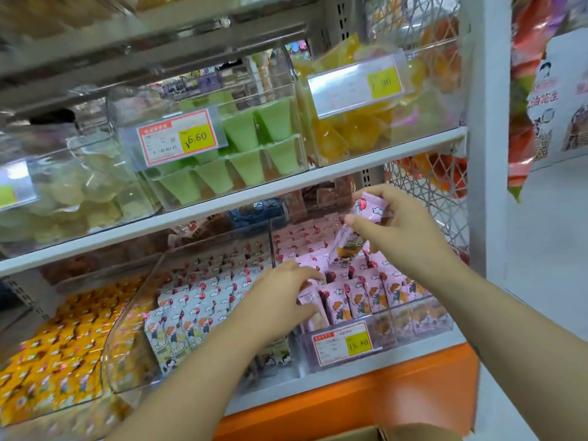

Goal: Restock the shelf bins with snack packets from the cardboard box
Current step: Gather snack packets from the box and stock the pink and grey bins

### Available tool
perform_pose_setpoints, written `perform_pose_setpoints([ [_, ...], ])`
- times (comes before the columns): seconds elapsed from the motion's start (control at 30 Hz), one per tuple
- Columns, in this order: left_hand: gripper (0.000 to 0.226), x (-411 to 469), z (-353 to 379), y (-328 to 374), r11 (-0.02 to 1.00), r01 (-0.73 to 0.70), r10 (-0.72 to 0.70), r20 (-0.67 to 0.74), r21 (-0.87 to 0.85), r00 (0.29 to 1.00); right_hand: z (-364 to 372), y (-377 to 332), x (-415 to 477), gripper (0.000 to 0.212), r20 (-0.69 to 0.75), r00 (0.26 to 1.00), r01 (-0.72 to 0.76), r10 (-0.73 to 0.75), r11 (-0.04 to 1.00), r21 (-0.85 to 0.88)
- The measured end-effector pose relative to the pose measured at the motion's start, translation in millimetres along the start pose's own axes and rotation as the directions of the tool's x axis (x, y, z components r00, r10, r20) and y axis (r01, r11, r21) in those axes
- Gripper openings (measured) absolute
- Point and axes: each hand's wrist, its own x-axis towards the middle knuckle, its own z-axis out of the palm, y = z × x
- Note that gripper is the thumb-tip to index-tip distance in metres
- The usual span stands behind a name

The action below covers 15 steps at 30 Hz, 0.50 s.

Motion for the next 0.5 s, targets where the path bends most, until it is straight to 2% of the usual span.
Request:
perform_pose_setpoints([
  [0.13,0.033,-0.1,-23.8,-2.5,0.989,-0.033,0.0,-0.22,-0.146,0.976,4.9,2.8,0.3,0.026,0.007,1.0,0.025,-0.025,0.999,0.044],
  [0.23,0.019,3.3,-28.9,-2.3,0.988,0.008,-0.047,-0.257,-0.154,0.965,8.8,4.7,-3.1,0.03,0.009,1.0,0.017,-0.017,1.0,0.007],
  [0.33,0.03,8.2,-24.0,-0.1,0.979,0.133,-0.165,-0.215,-0.155,0.962,12.6,4.2,-3.3,0.032,0.013,1.0,-0.007,0.006,1.0,0.026],
  [0.43,0.045,18.2,-16.4,3.6,0.967,0.256,-0.255,-0.085,0.006,0.963,15.0,3.2,-4.0,0.03,0.023,1.0,-0.012,0.012,0.999,0.043],
  [0.5,0.041,23.0,-16.5,7.6,0.957,0.286,-0.287,0.02,0.042,0.958,15.7,2.8,-5.4,0.027,0.035,0.999,-0.011,0.009,0.998,0.057],
])
